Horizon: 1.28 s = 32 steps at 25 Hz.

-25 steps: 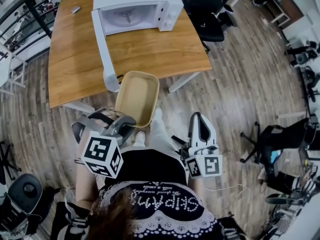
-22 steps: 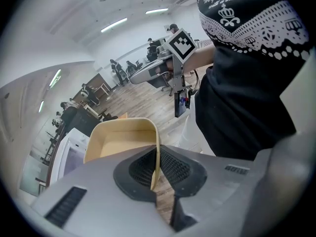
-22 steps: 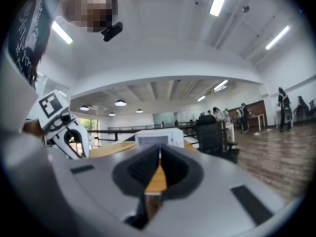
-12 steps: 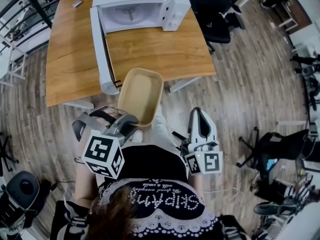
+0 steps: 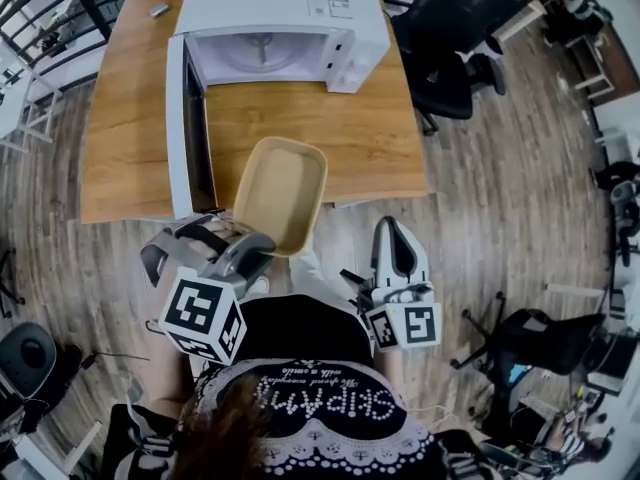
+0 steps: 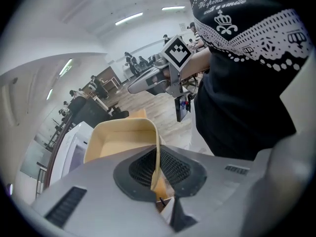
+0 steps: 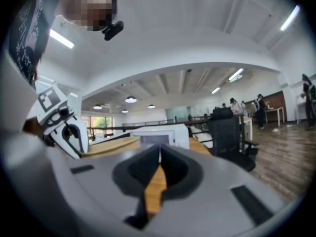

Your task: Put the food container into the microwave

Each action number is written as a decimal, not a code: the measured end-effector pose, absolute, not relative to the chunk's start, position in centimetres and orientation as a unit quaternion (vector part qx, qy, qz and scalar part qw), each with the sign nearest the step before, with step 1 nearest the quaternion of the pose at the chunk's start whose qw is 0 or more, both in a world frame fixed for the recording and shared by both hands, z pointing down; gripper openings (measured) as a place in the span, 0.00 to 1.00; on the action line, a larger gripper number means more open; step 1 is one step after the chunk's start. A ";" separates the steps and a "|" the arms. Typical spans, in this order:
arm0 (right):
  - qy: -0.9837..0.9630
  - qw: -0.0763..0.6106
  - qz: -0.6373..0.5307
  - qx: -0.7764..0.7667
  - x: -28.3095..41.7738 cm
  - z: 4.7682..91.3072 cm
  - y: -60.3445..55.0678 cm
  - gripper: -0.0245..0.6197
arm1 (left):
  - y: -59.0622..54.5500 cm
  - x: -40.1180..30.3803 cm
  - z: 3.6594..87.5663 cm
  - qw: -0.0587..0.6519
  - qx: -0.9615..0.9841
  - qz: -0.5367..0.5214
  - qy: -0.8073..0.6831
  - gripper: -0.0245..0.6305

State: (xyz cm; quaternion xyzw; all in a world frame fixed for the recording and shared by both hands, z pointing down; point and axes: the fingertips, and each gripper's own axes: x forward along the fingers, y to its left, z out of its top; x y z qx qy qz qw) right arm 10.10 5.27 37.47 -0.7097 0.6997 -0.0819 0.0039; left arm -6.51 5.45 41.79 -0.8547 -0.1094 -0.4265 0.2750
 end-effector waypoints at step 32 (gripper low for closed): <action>0.785 -0.009 -0.103 -0.611 20.8 39.2 -7.1 0.09 | -4.1 1.9 42.7 0.192 -0.850 -0.490 0.034 0.11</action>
